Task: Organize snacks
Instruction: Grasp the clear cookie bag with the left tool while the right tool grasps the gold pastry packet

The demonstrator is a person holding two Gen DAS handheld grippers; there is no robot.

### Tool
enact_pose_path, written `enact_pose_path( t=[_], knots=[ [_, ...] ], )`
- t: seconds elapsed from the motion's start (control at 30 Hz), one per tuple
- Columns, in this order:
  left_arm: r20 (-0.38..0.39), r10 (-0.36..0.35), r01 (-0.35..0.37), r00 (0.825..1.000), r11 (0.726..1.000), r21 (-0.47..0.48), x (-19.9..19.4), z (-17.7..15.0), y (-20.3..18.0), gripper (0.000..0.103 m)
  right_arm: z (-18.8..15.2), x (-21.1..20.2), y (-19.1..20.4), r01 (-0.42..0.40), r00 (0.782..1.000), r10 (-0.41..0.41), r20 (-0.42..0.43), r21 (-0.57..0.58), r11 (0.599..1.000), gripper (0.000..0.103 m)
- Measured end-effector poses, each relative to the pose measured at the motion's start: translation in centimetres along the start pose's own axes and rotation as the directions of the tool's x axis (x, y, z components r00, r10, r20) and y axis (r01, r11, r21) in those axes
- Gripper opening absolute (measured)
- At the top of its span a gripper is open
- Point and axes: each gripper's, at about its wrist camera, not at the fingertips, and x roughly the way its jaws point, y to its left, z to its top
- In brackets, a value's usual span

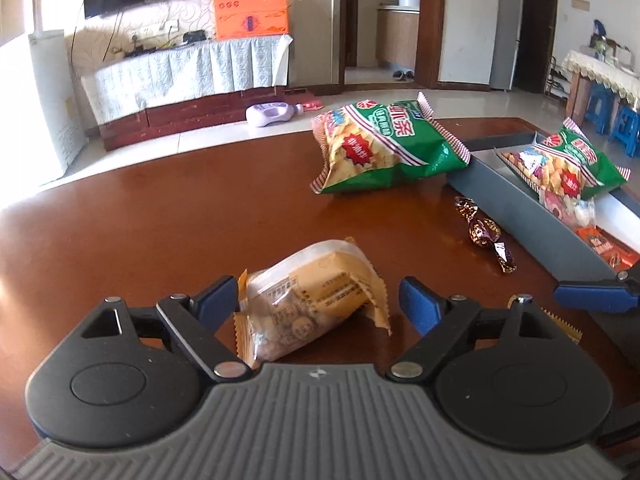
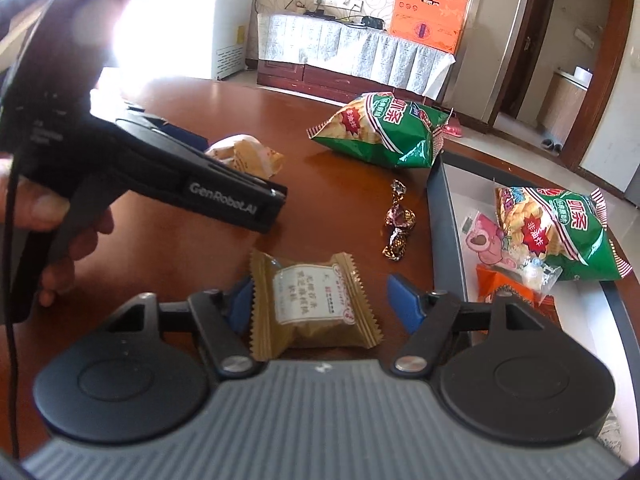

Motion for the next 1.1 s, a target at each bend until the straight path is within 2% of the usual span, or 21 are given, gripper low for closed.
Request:
enact_pose_path(
  t=[0.03, 0.1, 0.2, 0.63, 0.83, 1.1],
  knots=[
    [-0.002, 0.003, -0.003, 1.0, 1.0, -0.003, -0.1, -0.1, 0.0, 0.085, 0.0, 0.0, 0.0, -0.003, 1.0, 0.003, -0.002, 0.003, 1.0, 0.071],
    [-0.009, 0.007, -0.007, 1.0, 1.0, -0.006, -0.1, -0.2, 0.0, 0.084, 0.1, 0.0, 0.0, -0.012, 1.0, 0.012, -0.008, 0.013, 1.0, 0.071],
    [-0.01, 0.023, -0.022, 1.0, 1.0, 0.01, -0.2, -0.3, -0.4, 0.083, 0.0, -0.1, 0.1, -0.015, 1.0, 0.016, -0.009, 0.018, 1.0, 0.063],
    [-0.015, 0.033, -0.033, 0.999, 0.999, 0.024, -0.1, -0.5, -0.9, 0.083, -0.3, -0.5, 0.6, 0.003, 1.0, -0.003, -0.002, 0.029, 1.0, 0.063],
    [-0.009, 0.019, -0.019, 1.0, 1.0, 0.019, -0.3, -0.6, -0.7, 0.074, -0.5, -0.7, 0.6, 0.003, 1.0, -0.003, 0.0, 0.026, 1.0, 0.063],
    [-0.012, 0.003, -0.003, 1.0, 1.0, 0.025, -0.2, -0.6, -0.7, 0.076, -0.7, -1.1, 0.5, 0.003, 1.0, -0.003, 0.0, 0.016, 1.0, 0.065]
  ],
)
